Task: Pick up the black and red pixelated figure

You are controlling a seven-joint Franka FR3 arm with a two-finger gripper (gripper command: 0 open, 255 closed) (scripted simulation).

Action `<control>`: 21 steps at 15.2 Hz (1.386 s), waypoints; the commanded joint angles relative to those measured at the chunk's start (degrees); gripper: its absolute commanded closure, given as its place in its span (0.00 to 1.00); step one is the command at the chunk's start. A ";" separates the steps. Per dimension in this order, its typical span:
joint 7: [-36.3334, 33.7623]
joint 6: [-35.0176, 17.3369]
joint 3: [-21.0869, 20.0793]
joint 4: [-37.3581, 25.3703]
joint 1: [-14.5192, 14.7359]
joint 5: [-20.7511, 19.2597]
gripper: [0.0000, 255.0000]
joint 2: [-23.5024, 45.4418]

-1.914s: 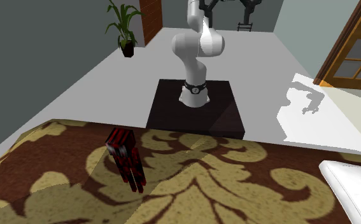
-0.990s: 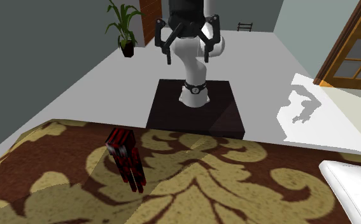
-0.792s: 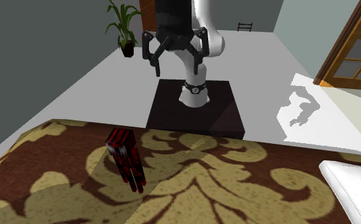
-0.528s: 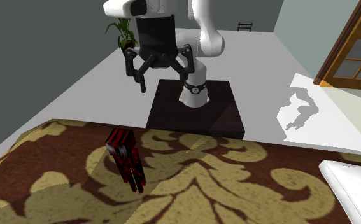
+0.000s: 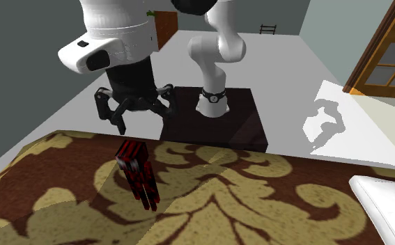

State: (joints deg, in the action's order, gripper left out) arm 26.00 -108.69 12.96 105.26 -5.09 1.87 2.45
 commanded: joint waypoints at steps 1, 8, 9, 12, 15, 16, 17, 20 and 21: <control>1.90 0.17 0.53 -4.37 -0.68 0.61 0.00 5.06; 3.69 -3.00 0.76 -5.38 -1.55 1.33 0.00 9.99; 3.73 -3.71 0.75 -4.83 -1.55 1.39 0.00 10.17; 3.80 -4.83 0.72 -4.00 -1.56 1.48 0.00 10.47; 3.79 -4.85 0.72 -4.01 -1.55 1.49 1.00 10.50; 3.78 -4.85 0.71 -4.02 -1.55 1.49 1.00 10.50; 3.76 -4.90 0.71 -3.91 -1.54 1.48 1.00 10.45; 3.72 -4.93 0.70 -3.81 -1.51 1.46 1.00 10.38; 3.76 -4.90 0.71 -3.84 -1.53 1.46 1.00 10.39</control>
State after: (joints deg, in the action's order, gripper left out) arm 29.75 -113.60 13.69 101.32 -6.63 3.32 12.73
